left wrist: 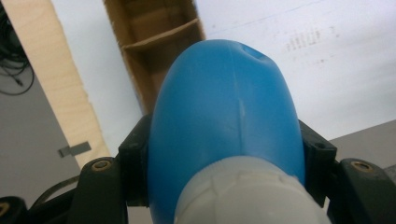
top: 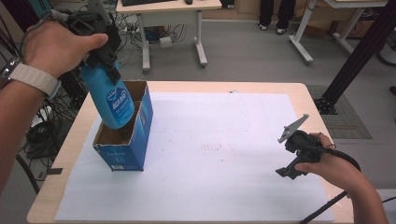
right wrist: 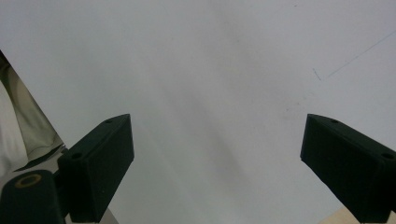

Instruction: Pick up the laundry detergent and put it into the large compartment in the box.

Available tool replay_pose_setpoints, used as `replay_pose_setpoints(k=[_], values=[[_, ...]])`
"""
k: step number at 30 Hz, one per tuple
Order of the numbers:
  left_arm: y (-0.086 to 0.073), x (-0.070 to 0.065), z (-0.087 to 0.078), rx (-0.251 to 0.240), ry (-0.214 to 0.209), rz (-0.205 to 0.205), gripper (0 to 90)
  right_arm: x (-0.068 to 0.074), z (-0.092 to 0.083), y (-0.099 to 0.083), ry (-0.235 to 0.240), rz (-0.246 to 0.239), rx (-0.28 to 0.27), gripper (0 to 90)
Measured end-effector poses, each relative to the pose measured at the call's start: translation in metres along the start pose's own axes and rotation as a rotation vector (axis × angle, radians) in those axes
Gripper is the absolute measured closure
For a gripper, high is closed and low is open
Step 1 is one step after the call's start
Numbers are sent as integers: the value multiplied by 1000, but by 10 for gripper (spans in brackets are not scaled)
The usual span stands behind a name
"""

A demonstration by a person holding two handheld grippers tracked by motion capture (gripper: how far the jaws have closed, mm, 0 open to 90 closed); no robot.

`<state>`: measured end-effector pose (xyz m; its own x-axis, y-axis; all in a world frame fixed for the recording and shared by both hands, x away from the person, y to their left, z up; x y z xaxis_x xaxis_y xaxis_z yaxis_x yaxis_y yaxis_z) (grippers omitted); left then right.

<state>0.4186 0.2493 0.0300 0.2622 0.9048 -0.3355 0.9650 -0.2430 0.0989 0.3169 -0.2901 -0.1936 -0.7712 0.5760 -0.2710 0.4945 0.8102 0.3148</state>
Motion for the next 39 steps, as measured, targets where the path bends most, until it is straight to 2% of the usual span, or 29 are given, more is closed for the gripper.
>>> replay_pose_setpoints(k=[4, 8, 14, 19, 20, 27, 30, 33, 39], values=[[1, 8, 8, 2, 3, -17, 379, 0, 0, 4, 4, -7, 6, 96], [2, 13, 19, -9, 24, -26, 379, 0, 1, 5, 5, -6, 5, 96], [0, 24, 30, -25, 15, -37, 379, -1, 3, 7, 6, -3, 2, 96], [-3, 34, 53, -38, 31, -44, 379, -1, 6, 10, 12, -7, 4, 96], [-3, 34, 53, -38, 31, -44, 379, -1, 7, 10, 14, -11, 2, 96], [-2, 43, 82, -30, 34, -42, 380, 0, 9, 11, 18, -11, -6, 96], [-1, 44, 90, -29, 40, -44, 380, 1, 9, 10, 18, -8, -1, 96], [-1, 45, 105, -26, 59, -41, 379, 1, 9, 8, 18, -3, -6, 96], [-2, 49, 120, -29, 53, -43, 380, 1, 10, 8, 21, -4, -4, 96]])
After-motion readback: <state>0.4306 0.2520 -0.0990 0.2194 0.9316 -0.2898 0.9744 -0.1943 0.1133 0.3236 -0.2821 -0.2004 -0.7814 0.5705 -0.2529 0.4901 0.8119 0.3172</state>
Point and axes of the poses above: each handheld gripper's, and its own axes: z roughly forward along the jaws, y roughly out of its top, x roughly to its left, the point moved 2 cm from there along z, roughly forward along the jaws, and after that the axes turned 14 degrees about -y, right-handed, at the moved point
